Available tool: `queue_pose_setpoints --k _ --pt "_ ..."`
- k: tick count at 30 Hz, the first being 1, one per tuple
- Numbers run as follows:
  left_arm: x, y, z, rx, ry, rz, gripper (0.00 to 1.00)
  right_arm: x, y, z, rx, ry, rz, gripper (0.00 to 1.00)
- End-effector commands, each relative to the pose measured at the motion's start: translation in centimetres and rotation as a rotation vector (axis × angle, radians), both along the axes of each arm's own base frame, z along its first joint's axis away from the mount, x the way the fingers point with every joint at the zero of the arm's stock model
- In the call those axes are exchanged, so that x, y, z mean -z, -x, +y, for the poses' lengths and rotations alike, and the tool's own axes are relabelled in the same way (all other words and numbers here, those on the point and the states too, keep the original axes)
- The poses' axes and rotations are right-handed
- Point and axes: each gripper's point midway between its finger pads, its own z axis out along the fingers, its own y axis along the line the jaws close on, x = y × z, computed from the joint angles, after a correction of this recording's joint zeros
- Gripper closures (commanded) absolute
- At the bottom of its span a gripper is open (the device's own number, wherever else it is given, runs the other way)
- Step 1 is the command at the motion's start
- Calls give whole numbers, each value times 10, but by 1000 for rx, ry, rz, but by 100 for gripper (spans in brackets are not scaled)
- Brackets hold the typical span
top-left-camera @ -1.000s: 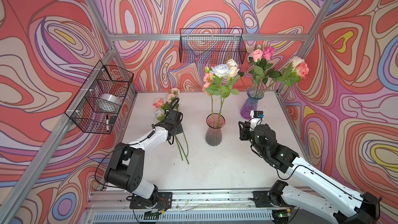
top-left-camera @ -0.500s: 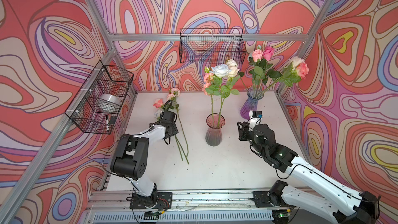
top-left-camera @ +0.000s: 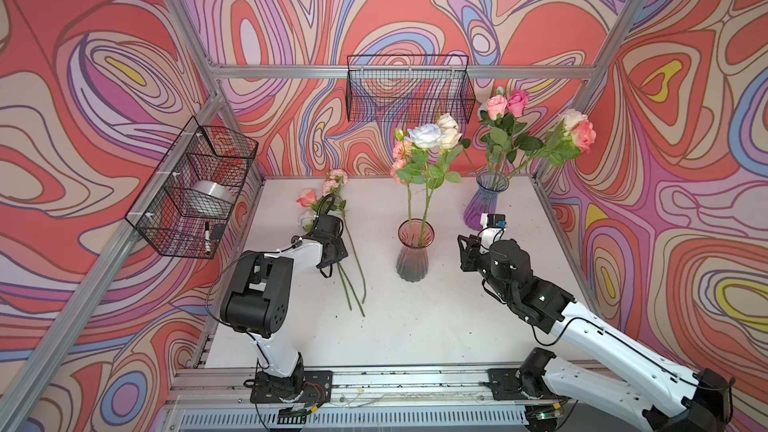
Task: Arrange the flowers into the vase
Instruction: 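Close the left gripper on the stem of a white rose lying on the table, then lift the white rose upright with the left gripper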
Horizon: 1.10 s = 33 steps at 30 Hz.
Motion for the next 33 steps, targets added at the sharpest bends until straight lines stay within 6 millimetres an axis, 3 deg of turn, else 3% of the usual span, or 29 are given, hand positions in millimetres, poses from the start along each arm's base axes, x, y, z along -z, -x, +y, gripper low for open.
queue_pose_setpoints --k 1,7,22,25,33 --pt "8 2 0 -5 1 22 98 3 -1 1 -2 -6 8 65" --pt "-6 8 -3 -13 37 -3 100 2 0 1 -4 -21 5 65" --pt "-96 35 -2 -4 114 -209 100 -8 3 9 -51 -50 -3 65" --pt "-131 40 -14 60 195 -349 100 -16 10 23 -153 -60 -26 65" --pt "-259 73 -49 287 393 -870 100 -56 39 80 -523 -141 -80 59"
